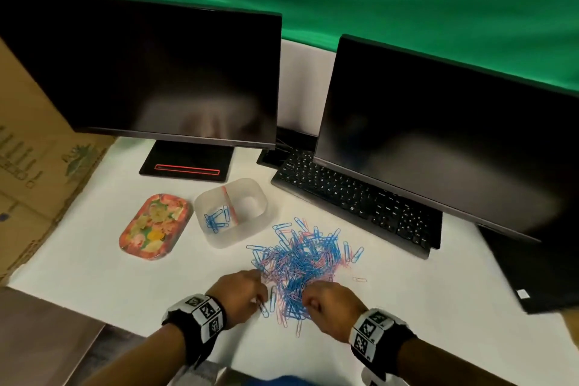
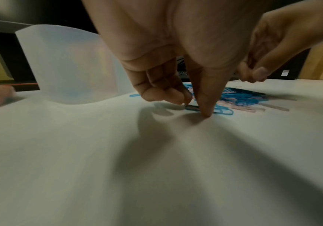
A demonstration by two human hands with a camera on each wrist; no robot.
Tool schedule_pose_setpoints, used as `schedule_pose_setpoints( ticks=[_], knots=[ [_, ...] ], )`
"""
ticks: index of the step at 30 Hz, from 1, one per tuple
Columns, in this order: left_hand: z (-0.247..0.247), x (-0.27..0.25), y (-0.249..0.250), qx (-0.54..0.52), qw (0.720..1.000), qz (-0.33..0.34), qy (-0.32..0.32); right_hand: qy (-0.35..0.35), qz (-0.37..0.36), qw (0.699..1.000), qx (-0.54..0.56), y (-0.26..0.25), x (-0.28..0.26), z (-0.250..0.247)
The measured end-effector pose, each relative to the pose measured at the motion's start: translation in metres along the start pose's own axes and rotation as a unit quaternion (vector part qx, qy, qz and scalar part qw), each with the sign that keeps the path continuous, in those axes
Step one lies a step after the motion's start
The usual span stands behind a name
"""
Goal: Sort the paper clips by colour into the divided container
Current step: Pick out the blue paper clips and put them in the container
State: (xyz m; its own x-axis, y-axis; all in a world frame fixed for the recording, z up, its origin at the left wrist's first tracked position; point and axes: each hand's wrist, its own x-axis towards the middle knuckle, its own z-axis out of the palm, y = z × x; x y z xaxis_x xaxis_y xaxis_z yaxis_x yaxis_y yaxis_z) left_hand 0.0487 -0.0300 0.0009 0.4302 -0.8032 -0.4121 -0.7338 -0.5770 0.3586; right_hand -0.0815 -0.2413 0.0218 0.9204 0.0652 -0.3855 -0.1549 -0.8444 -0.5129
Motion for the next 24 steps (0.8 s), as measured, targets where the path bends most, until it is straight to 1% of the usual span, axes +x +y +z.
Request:
schedule_pose_setpoints(
  ticks=[5, 10, 12, 13, 15, 18, 20, 23, 24],
  knots=[
    [0.002, -0.002, -0.010, -0.007, 0.999, -0.020, 0.025, 0.013, -0.039, 0.998, -0.036, -0.001, -0.006, 0.010],
    [0.007, -0.004, -0.016, -0.027, 0.998, -0.028, 0.050, 0.017, -0.078, 0.991, -0.110, -0.022, 0.016, 0.011],
    [0.007, -0.005, -0.016, -0.064, 0.995, -0.030, 0.068, 0.007, -0.102, 0.985, -0.140, -0.031, 0.029, 0.012],
    [0.007, -0.005, -0.016, -0.096, 0.991, -0.037, 0.082, -0.010, -0.113, 0.982, -0.148, -0.033, 0.036, 0.014],
    [0.005, -0.006, -0.017, -0.178, 0.975, -0.071, 0.112, -0.043, -0.142, 0.973, -0.179, -0.035, 0.048, 0.020],
    [0.002, -0.006, -0.020, -0.289, 0.938, -0.126, 0.141, -0.076, -0.168, 0.951, -0.249, -0.043, 0.060, 0.019],
    [0.001, -0.006, -0.020, -0.351, 0.912, -0.142, 0.159, -0.085, -0.186, 0.938, -0.281, -0.048, 0.065, 0.015],
    [0.001, -0.005, -0.021, -0.444, 0.863, -0.152, 0.189, -0.101, -0.193, 0.924, -0.315, -0.057, 0.070, 0.009],
    [0.001, -0.004, -0.023, -0.457, 0.854, -0.157, 0.195, -0.094, -0.197, 0.921, -0.321, -0.059, 0.072, 0.009]
  ],
)
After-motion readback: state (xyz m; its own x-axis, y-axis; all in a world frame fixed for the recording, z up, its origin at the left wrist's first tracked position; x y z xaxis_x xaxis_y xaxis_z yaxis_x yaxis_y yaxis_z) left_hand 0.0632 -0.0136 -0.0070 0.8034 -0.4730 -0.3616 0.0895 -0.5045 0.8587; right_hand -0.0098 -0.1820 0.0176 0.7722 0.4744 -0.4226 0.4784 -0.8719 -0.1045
